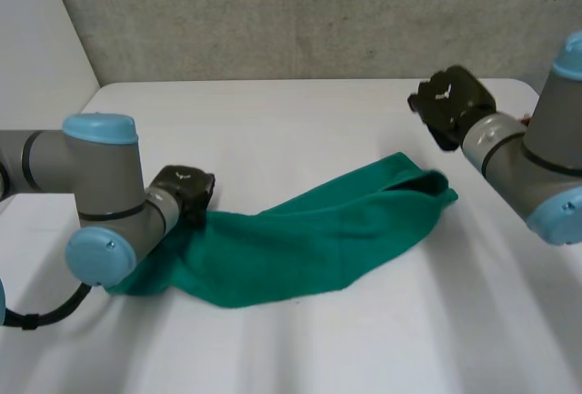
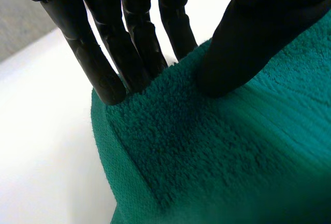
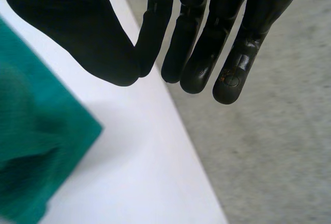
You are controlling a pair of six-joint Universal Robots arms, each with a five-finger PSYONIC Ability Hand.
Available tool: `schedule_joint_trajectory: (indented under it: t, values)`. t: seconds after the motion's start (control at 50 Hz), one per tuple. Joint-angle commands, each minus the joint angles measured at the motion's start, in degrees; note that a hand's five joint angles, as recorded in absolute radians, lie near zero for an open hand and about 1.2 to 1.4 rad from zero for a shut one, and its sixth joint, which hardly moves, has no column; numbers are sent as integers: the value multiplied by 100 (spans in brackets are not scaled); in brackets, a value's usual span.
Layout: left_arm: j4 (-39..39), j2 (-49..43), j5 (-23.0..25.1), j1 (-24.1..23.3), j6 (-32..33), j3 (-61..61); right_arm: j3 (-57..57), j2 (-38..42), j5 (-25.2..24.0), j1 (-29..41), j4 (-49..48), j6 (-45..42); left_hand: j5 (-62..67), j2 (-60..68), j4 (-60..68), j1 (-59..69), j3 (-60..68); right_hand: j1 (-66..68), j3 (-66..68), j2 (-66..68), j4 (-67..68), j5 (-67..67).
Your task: Fold the towel.
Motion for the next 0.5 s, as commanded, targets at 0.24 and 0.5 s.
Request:
schedule_joint_trajectory:
  t: [0.24,0.5]
  values:
    - [2989,1465,-542,-47,259,1276,-2566,143,838,69,-1050,2016,1559,1238,1233,1586,1287,2337,1219,1304,1196,1370]
    - [2936,2626,-516,-74,294,-824,-774,143,416,561,664,2158,1559,1238,1233,1586,1287,-4098,-5216,-5131,-5240,-5065]
